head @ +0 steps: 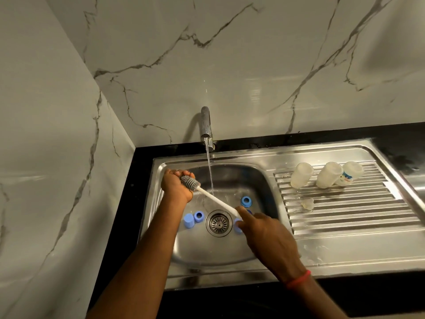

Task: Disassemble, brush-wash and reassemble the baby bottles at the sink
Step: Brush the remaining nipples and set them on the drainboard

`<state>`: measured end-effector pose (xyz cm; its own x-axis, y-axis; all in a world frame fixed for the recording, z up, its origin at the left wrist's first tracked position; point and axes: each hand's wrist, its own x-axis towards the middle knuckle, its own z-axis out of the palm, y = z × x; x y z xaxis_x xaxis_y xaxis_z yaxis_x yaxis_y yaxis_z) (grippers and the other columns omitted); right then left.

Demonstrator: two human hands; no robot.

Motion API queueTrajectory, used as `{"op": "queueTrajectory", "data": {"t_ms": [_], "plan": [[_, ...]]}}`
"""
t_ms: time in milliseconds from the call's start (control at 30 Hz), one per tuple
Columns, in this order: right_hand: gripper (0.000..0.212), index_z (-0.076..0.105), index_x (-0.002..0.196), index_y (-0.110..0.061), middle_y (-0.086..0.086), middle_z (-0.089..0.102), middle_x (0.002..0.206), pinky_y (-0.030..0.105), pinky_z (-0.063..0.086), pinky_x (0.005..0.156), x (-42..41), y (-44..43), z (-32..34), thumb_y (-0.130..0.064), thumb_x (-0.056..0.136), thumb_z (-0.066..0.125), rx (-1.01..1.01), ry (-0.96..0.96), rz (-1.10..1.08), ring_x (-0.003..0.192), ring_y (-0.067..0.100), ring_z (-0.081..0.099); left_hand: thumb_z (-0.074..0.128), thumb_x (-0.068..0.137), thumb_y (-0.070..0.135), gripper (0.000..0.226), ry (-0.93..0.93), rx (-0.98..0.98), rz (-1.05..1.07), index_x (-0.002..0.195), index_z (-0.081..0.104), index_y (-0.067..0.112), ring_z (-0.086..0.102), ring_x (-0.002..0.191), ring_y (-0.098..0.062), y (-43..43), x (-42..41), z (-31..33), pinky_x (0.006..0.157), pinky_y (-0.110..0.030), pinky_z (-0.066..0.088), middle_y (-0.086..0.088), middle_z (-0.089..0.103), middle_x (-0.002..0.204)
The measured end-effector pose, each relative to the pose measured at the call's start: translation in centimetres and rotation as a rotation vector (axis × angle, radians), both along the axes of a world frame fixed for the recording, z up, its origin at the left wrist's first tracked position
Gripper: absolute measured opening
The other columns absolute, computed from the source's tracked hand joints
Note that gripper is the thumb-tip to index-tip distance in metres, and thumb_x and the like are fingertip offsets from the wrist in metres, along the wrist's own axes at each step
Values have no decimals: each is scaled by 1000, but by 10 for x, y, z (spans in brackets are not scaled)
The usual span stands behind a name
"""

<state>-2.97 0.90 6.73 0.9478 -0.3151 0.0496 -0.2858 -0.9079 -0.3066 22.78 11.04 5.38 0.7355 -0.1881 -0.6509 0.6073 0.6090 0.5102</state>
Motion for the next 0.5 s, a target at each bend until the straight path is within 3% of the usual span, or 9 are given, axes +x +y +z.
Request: {"op": "queueTrajectory", "data": {"t_ms": [100,167,267,400,500], "plan": [[49,57,129,-25,4,61,72,31,34,45,-14,-15,-1,-28,84,74,-68,-109,-27,52,28,59,36,103,48,51,48,-14,12,63,45,18,56,56,-15,9,6,-3,63,-28,48,-1,56,61],[30,62,124,-27,-2,60,67,24,30,49,-18,-26,-3,-32,94,66,39,-172,-84,50,19,54,38,100,49,44,54,-120,-20,72,50,17,63,67,-18,13,2,-4,70,-29,49,-1,61,67],[26,64,121,-26,-4,60,65,11,23,46,-18,-29,-7,-39,100,54,154,-193,-116,50,7,42,34,97,27,29,33,-280,-51,81,55,14,69,85,-26,9,-16,-4,78,-36,50,-5,68,82],[27,62,121,-30,-7,60,61,15,36,50,-26,-32,-12,-45,100,52,259,-150,-162,54,9,55,39,99,6,22,35,-280,-68,97,60,1,75,74,-23,1,-27,-7,59,-24,58,-13,74,83],[24,62,117,-33,-10,57,59,15,38,53,-33,-32,-14,-46,98,54,344,-115,-199,53,5,55,45,104,12,22,37,-203,-85,105,62,-2,76,73,-21,-8,-28,-16,53,-21,58,-14,75,88]]}}
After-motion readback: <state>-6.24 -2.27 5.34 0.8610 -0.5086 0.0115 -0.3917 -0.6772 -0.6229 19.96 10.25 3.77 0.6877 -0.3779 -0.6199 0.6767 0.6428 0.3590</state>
